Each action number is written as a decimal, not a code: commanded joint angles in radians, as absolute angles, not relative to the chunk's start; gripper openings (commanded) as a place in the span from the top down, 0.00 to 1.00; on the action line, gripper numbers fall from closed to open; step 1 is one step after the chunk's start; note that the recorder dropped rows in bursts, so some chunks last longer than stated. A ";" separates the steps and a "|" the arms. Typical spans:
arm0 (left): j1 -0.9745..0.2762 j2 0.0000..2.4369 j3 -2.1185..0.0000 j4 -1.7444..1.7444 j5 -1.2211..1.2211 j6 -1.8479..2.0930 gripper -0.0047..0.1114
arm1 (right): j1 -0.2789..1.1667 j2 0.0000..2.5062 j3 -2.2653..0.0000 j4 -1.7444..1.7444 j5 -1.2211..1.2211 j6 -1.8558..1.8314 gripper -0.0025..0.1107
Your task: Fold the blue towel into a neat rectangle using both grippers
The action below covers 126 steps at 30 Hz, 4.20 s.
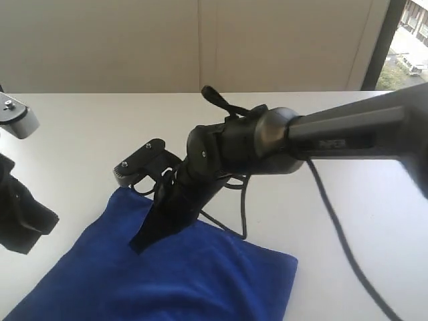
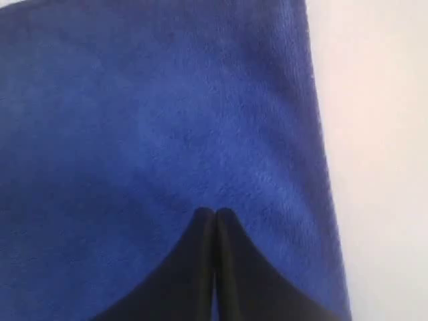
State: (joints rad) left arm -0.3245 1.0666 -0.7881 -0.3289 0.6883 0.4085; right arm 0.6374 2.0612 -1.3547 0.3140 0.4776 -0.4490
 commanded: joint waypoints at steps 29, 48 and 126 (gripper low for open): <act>-0.327 0.930 -0.601 -0.400 0.596 0.407 0.96 | 0.160 2.146 -1.290 -0.433 0.751 0.293 0.98; -0.344 1.558 -0.601 -1.744 0.664 1.423 0.53 | 0.162 1.908 -1.301 -0.285 0.568 0.044 0.98; -0.351 1.898 -0.685 -1.614 0.683 1.434 0.74 | 0.219 2.087 -1.406 0.081 0.677 -0.293 0.98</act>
